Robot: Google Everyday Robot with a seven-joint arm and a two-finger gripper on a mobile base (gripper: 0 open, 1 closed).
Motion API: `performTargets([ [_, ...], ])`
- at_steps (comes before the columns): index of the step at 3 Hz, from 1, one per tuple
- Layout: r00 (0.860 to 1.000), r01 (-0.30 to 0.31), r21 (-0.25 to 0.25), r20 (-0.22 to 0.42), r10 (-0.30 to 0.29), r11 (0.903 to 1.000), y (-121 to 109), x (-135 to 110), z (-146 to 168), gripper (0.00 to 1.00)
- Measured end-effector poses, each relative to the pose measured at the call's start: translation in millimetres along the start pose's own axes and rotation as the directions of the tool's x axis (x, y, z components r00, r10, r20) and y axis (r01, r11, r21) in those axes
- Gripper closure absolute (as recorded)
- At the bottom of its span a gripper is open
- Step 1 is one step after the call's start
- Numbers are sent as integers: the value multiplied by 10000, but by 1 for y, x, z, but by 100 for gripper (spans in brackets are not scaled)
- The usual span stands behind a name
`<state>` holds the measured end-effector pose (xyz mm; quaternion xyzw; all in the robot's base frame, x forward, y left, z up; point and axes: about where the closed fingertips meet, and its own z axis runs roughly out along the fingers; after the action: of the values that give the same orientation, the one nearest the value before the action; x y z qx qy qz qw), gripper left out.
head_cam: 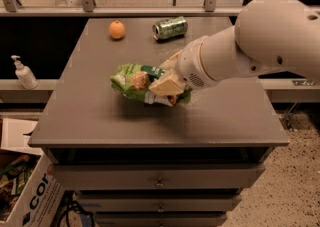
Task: Move green rice chip bag near green can
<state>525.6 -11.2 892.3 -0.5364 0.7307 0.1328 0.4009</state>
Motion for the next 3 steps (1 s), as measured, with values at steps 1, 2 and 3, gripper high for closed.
performTargets([
  [1, 10000, 3, -6, 4, -3, 10000, 0, 0, 0, 100],
  [2, 9989, 201, 89, -414, -197, 9998, 0, 5, -1, 100],
  [3, 9910, 458, 708, -1288, -364, 9964, -26, 16, -18, 100],
])
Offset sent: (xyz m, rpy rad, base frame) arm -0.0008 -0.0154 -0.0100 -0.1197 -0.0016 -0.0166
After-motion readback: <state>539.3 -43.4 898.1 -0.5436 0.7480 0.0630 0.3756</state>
